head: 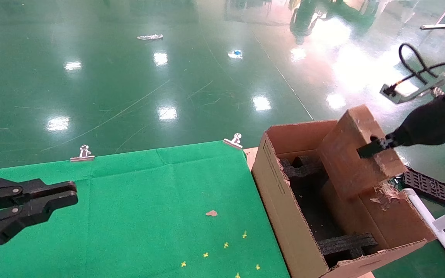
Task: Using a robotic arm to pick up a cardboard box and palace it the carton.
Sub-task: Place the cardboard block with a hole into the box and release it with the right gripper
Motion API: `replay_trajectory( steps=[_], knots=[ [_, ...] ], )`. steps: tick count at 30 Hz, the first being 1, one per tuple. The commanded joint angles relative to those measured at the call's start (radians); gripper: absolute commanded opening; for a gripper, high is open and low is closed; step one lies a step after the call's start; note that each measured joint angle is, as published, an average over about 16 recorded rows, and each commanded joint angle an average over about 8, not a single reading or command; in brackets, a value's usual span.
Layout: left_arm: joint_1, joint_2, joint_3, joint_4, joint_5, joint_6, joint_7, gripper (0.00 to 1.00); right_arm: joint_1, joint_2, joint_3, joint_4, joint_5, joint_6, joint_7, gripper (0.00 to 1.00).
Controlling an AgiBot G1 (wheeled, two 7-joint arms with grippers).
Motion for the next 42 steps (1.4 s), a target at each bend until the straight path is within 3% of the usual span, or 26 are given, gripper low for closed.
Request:
replay_trajectory(
  steps=[1, 12, 22, 42],
  knots=[
    [0.0, 0.0, 0.0, 0.0, 0.0, 0.0, 0.0, 1.0, -0.026, -0.002, -0.006, -0.04, 0.008, -0.001, -0.005, 0.0],
    [0.0, 0.0, 0.001, 0.0, -0.001, 0.0, 0.0, 1.0, -0.135, -0.085, -0.029, -0.281, 0.021, -0.008, -0.073, 0.0],
    [0.0, -0.001, 0.001, 0.0, -0.001, -0.001, 0.001, 1.0, -0.219, -0.14, -0.029, -0.412, 0.035, 0.022, -0.133, 0.0],
    [-0.001, -0.001, 0.003, 0.0, -0.002, -0.001, 0.001, 1.0, -0.509, -0.242, 0.02, -0.563, 0.124, 0.26, -0.217, 0.0]
  ],
)
